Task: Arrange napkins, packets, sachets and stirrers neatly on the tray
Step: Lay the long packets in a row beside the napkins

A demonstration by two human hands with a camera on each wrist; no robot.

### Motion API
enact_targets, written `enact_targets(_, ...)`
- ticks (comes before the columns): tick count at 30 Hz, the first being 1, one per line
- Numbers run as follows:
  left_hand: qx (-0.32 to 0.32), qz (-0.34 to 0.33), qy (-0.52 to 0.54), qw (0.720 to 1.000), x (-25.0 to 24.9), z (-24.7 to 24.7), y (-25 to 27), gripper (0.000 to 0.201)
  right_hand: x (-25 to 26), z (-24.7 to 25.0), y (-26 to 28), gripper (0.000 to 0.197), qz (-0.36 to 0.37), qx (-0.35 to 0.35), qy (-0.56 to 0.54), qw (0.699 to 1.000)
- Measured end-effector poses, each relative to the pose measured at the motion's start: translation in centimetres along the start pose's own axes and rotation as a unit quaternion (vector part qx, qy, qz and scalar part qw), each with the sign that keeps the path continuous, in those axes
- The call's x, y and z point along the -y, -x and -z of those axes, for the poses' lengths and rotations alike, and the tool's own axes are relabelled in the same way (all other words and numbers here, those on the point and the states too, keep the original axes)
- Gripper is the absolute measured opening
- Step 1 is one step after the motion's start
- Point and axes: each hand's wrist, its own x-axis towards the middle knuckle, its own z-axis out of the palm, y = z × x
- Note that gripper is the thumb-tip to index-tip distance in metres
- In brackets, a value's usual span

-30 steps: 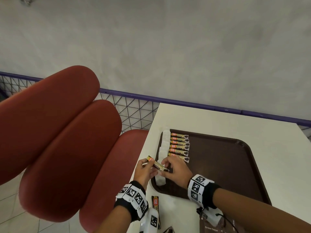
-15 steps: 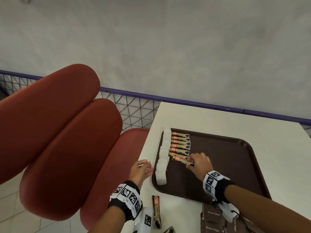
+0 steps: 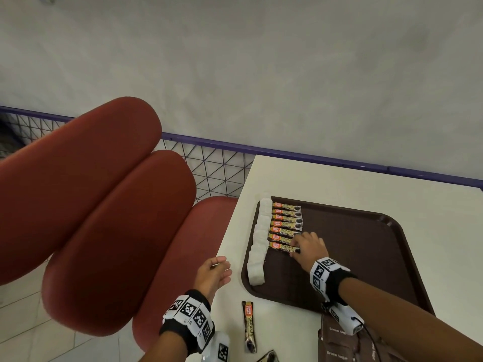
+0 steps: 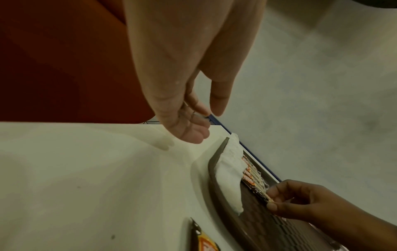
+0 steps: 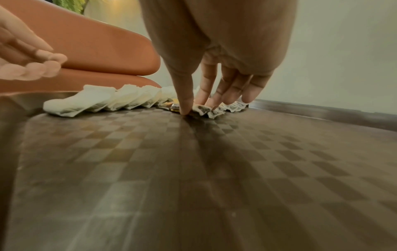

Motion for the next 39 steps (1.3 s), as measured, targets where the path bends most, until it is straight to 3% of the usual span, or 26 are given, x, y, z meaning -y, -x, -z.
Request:
enact_targets(5, 0.014, 0.017, -0.049, 0.999, 0.6, 0.7, 0.4, 0.01, -0.2, 0.0, 0.2, 0.027, -0.001, -0.007, -0.016, 1.0)
enact_targets(9, 0.057, 0.021, -0.15, 0.987, 1.2, 1.1, 1.5, 0.01, -0.2, 0.6, 1.9, 0.022, 0.005, -0.033, -0.055, 0.998)
enact_targets(15, 0.106, 0.028, -0.328, 0.938, 3.0, 1.9, 3.6, 0.008, 0.7, 0.7, 8.2, 0.017, 0.117, 0.003, -0.078, 0.99)
enact_targets(18, 0.107, 0.011, -0.447, 0.888, 3.8, 1.5, 4.8, 0.026, 1.4, 0.3, 11.6, 0.034, 0.193, 0.075, -0.074, 0.976)
enact_targets(20, 0.097, -0.027, -0.556, 0.825, 4.0, 0.7, 5.4, 0.04, 1.9, -0.1, 13.7, 0.052, 0.238, 0.131, -0.064, 0.96)
enact_targets(22, 0.082, -0.051, -0.629, 0.771, 4.3, -0.1, 5.8, 0.054, 2.5, -0.7, 15.4, 0.054, 0.261, 0.169, -0.06, 0.949)
enact_targets(26, 0.074, -0.077, -0.681, 0.725, 5.2, -1.0, 5.9, 0.06, 3.7, -1.6, 18.0, 0.059, 0.277, 0.162, -0.067, 0.945)
enact_targets(31, 0.086, -0.105, -0.701, 0.7, 5.3, -0.8, 6.4, 0.04, 5.1, -2.7, 20.8, 0.095, 0.318, 0.153, -0.01, 0.936)
enact_targets(33, 0.101, -0.116, -0.698, 0.7, 5.3, -0.2, 6.6, 0.035, 5.4, -3.2, 21.4, 0.1, 0.332, 0.154, 0.011, 0.93)
enact_targets(39, 0.143, -0.154, -0.656, 0.725, 6.3, 1.1, 7.5, 0.035, 6.4, -2.9, 19.6, 0.068, 0.302, 0.179, -0.047, 0.935)
